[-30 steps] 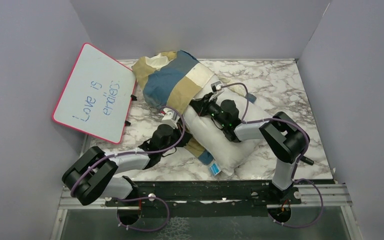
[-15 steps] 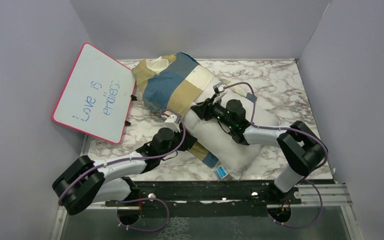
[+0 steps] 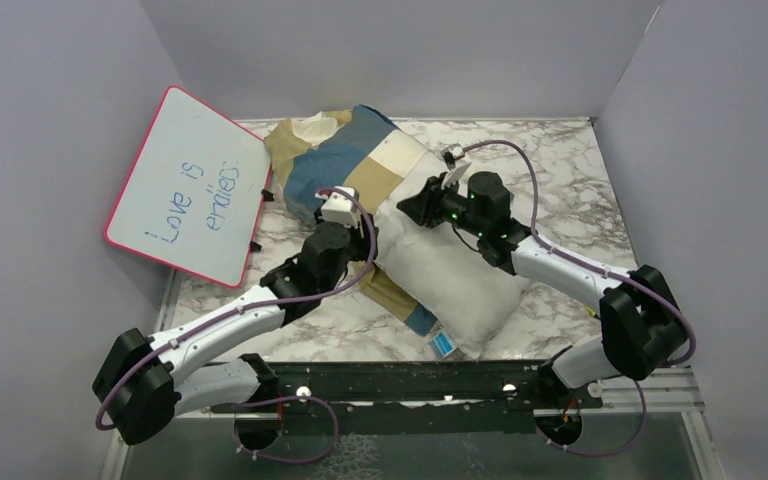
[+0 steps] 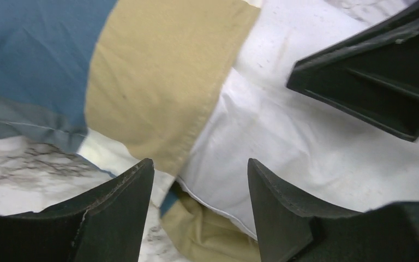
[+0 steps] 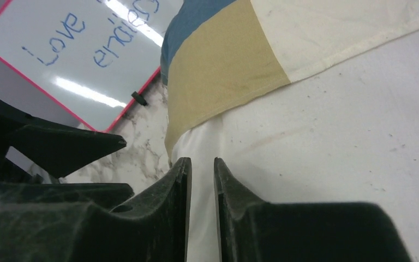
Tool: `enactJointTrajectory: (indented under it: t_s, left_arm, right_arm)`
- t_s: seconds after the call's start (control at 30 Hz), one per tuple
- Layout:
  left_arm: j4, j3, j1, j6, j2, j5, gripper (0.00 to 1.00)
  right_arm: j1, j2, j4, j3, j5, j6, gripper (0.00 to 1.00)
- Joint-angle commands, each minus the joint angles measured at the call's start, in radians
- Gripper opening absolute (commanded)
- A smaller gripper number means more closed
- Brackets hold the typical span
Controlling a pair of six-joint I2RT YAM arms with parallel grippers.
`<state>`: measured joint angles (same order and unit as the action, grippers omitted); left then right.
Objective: Put the pillow into the pillowcase
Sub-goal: Stuff the pillow into the pillowcase.
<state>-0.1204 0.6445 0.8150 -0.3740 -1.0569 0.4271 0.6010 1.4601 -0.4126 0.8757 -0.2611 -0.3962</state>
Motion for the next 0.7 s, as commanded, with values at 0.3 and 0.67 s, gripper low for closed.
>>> enactJointTrajectory:
  t_s: [0.3, 0.67]
  left_arm:
    - [-0.023, 0.106, -0.120, 0.258, -0.204, -0.036, 0.66]
    - [-0.150, 0.043, -0.155, 0.304, -0.305, -0.248, 0.75]
  right_arm:
    - [-0.023, 0.126, 0.012, 0.125, -0.200, -0.180, 0.00]
    - [-0.023, 0.362, -0.106, 0.104, -0.163, -0.191, 0.00]
